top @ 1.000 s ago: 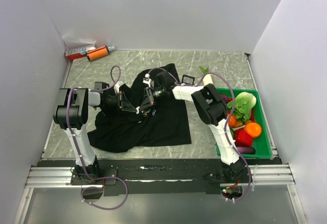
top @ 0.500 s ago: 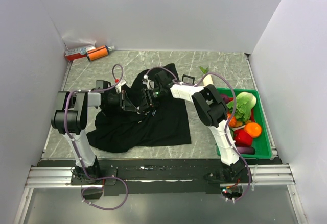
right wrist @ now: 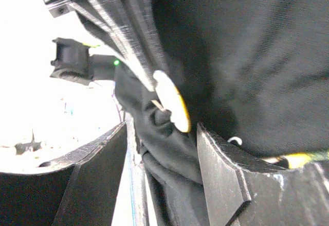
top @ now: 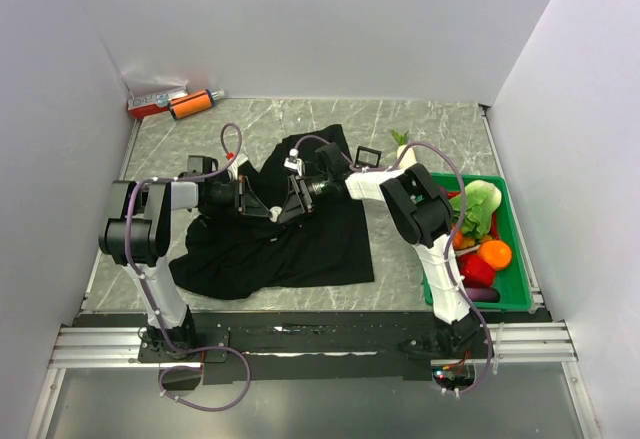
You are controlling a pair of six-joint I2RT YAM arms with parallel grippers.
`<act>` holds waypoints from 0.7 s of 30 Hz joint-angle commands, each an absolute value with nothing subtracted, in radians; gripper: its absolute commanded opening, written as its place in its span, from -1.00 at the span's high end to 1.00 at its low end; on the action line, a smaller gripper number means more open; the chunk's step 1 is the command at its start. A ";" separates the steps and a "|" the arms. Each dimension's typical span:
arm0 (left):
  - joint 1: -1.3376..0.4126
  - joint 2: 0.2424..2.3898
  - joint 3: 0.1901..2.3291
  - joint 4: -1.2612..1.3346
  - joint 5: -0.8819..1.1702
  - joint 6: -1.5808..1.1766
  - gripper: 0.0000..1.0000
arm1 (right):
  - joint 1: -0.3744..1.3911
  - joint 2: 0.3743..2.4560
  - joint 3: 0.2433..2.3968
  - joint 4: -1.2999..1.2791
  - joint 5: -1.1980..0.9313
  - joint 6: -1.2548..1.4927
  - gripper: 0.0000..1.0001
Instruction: Remove the brooch from the garment
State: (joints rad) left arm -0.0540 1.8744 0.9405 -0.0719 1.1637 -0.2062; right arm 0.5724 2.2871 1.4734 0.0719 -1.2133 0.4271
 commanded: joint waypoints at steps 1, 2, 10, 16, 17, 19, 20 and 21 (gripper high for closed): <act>-0.057 1.835 0.943 -0.054 1.206 -0.181 0.97 | 0.575 2.203 1.471 0.129 -1.295 0.408 -0.26; -0.057 1.835 0.943 -0.055 1.207 -0.181 0.97 | 0.575 2.203 1.471 0.126 -1.290 0.403 -0.25; -0.048 1.816 0.962 -0.133 1.195 -0.112 0.97 | 0.571 2.165 1.514 -0.148 -1.189 0.197 -0.14; -0.045 1.830 1.026 -0.279 1.160 -0.011 0.97 | 0.546 2.085 1.555 -0.377 -1.077 -0.043 -0.02; -0.043 1.830 1.034 -0.297 1.158 0.029 0.97 | 0.535 2.074 1.555 -0.417 -1.066 -0.058 -0.02; -0.041 1.824 1.049 -0.328 1.141 0.055 0.97 | 0.528 2.047 1.558 -0.469 -1.042 -0.136 -0.02; -0.041 1.824 1.057 -0.342 1.135 0.070 0.97 | 0.522 2.039 1.566 -0.495 -1.011 -0.168 -0.02; -0.041 1.824 1.065 -0.375 1.128 0.098 0.97 | 0.520 2.030 1.569 -0.550 -0.999 -0.229 -0.02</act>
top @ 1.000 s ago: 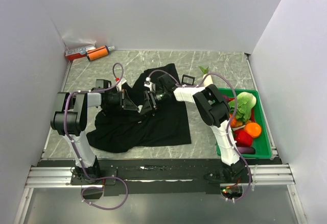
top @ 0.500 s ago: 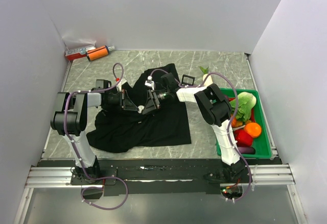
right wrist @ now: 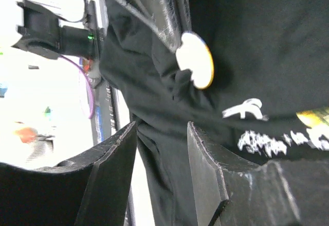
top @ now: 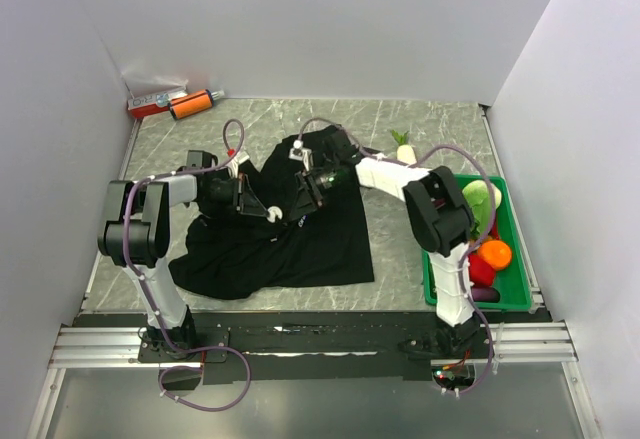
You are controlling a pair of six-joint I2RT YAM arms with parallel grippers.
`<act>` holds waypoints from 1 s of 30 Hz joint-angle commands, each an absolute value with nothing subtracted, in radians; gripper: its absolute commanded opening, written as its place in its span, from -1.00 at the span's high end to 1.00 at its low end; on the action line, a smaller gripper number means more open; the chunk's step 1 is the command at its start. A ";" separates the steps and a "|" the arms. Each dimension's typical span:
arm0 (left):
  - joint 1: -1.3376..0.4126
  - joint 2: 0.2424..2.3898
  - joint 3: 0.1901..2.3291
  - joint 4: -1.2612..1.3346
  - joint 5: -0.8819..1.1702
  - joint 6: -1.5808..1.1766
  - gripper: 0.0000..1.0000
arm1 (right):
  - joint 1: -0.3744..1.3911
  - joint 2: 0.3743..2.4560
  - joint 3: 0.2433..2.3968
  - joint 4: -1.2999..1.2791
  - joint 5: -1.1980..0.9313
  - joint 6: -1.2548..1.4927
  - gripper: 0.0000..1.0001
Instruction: Remove the brooch from the garment
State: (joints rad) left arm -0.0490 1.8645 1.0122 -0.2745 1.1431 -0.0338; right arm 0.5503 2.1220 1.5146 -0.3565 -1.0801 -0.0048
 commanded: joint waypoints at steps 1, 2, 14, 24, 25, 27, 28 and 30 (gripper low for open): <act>-0.041 1.825 1.086 -0.396 1.109 0.115 0.97 | 0.515 2.013 1.572 -0.575 -0.988 -0.257 -0.02; -0.041 1.827 1.094 -0.411 1.097 0.129 0.97 | 0.511 2.008 1.584 -0.603 -0.965 -0.284 -0.03; -0.044 1.782 1.209 -0.635 0.994 0.239 0.97 | 0.482 1.879 1.479 -0.716 -0.690 -0.541 0.15; -0.044 1.769 1.313 -0.776 0.839 0.394 0.97 | 0.486 1.940 1.399 -0.698 -0.480 -0.601 0.46; -0.044 1.770 1.327 -0.784 0.815 0.403 0.97 | 0.488 1.945 1.401 -0.698 -0.476 -0.600 0.47; -0.043 1.769 1.333 -0.793 0.799 0.417 0.97 | 0.486 1.945 1.414 -0.690 -0.489 -0.592 0.51; -0.043 1.767 1.336 -0.799 0.796 0.417 0.97 | 0.486 1.945 1.423 -0.683 -0.492 -0.586 0.53; -0.041 1.760 1.332 -0.801 0.798 0.414 0.98 | 0.486 1.966 1.475 -0.670 -0.476 -0.559 0.59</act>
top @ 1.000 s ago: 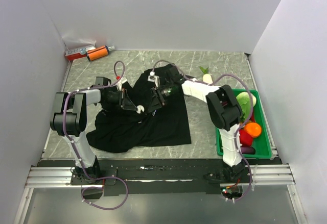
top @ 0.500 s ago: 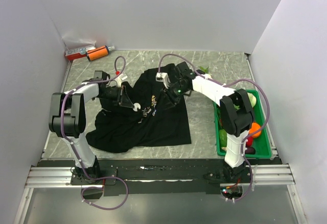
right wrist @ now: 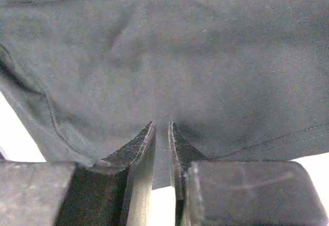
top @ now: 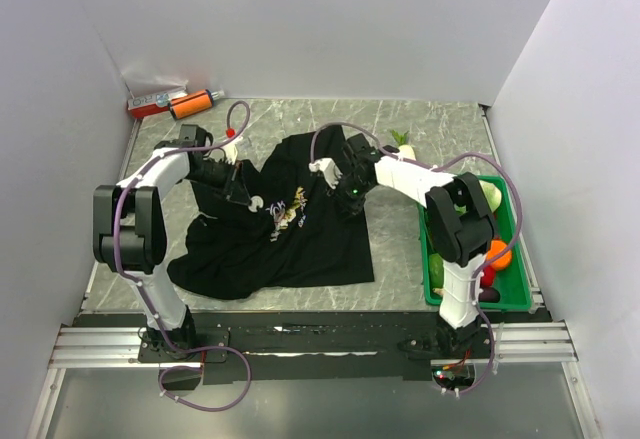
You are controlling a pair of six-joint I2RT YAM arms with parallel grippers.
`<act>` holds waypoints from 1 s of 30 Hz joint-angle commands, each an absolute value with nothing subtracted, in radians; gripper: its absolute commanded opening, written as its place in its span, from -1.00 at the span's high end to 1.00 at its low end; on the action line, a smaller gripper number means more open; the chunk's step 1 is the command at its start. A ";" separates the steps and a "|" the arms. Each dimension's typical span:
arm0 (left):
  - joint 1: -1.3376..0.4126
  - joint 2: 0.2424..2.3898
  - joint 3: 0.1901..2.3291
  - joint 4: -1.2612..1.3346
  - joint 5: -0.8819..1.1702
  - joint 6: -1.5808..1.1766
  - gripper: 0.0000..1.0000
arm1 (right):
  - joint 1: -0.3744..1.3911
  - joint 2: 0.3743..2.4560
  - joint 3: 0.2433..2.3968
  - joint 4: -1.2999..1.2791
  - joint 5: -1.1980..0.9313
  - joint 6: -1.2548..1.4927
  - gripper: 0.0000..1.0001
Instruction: Remove the brooch from the garment
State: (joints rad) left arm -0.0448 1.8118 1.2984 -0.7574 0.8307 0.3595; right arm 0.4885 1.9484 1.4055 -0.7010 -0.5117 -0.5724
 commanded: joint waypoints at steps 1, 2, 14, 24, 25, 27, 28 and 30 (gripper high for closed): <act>-0.040 1.755 1.325 -0.799 0.802 0.408 0.97 | 0.486 1.982 1.503 -0.672 -0.468 -0.554 0.65; -0.035 1.752 1.322 -0.798 0.824 0.382 0.97 | 0.489 2.000 1.559 -0.670 -0.450 -0.552 0.68; -0.003 1.690 1.313 -0.868 0.835 0.400 0.97 | 0.592 2.505 2.186 -1.074 -0.277 -0.605 0.67; 0.043 1.632 1.329 -0.936 0.789 0.439 0.98 | 0.658 2.520 2.299 -1.019 -0.727 -0.469 0.63; 0.043 1.629 1.321 -0.934 0.779 0.440 0.97 | 0.660 2.519 2.322 -1.008 -0.726 -0.462 0.63; 0.043 1.618 1.306 -0.927 0.762 0.442 0.97 | 0.655 2.517 2.347 -1.018 -0.695 -0.468 0.64; 0.043 1.617 1.302 -0.914 0.750 0.440 0.97 | 0.650 2.516 2.373 -1.041 -0.680 -0.475 0.64; 0.043 1.609 1.299 -0.902 0.715 0.443 0.97 | 0.628 2.487 2.381 -1.054 -0.635 -0.497 0.63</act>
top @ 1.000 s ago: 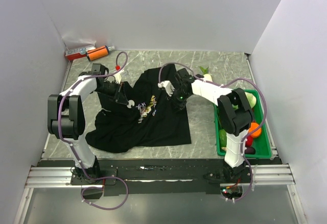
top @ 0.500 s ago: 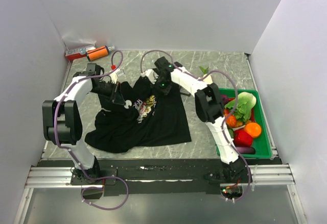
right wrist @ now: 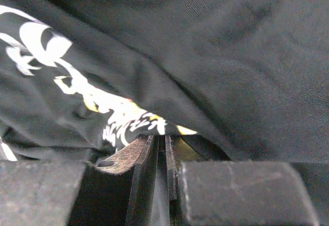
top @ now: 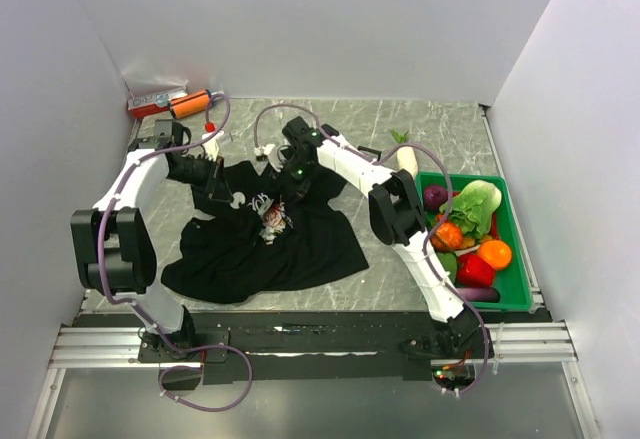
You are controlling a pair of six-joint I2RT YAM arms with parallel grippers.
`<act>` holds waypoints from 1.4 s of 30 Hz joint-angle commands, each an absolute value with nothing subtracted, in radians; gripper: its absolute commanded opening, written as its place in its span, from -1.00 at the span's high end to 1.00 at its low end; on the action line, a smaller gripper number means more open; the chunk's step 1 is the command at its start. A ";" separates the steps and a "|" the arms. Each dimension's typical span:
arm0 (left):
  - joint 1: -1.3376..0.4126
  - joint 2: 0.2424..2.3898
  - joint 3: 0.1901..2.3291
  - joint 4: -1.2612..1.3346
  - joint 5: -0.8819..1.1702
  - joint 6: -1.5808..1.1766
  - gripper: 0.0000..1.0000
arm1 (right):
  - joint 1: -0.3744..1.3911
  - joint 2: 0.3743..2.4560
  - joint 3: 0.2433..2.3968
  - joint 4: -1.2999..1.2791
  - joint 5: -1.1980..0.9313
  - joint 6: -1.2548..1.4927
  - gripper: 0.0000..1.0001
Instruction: Remove the brooch from the garment
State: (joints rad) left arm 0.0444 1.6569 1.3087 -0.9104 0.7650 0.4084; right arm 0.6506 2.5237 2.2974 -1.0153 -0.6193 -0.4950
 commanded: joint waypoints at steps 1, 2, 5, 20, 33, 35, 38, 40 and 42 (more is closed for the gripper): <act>0.043 1.608 1.299 -0.891 0.703 0.443 0.97 | 0.617 2.467 2.356 -1.052 -0.629 -0.505 0.62; 0.043 1.605 1.299 -0.868 0.677 0.440 0.97 | 0.608 2.423 2.339 -1.054 -0.626 -0.521 0.58; 0.038 1.580 1.281 -0.795 0.620 0.433 0.97 | 0.580 2.335 2.266 -1.028 -0.640 -0.537 0.53; -0.273 1.430 1.036 -0.381 0.227 0.435 0.97 | 0.557 2.201 1.985 -0.925 -0.673 -0.423 0.40; -0.322 1.241 0.760 -0.262 0.126 1.313 0.98 | 0.555 2.134 1.830 -0.917 -0.669 -0.403 0.38; -0.322 1.236 0.718 -0.253 0.136 1.413 0.98 | 0.554 2.138 1.832 -0.917 -0.672 -0.397 0.38; -0.322 1.264 0.683 -0.195 0.097 1.483 0.98 | 0.549 2.140 1.835 -0.917 -0.675 -0.396 0.37; -0.321 1.281 0.664 -0.106 0.037 1.509 0.98 | 0.548 2.138 1.825 -0.916 -0.675 -0.394 0.37; -0.321 1.321 0.661 -0.013 -0.026 1.519 0.98 | 0.545 2.135 1.812 -0.913 -0.676 -0.393 0.37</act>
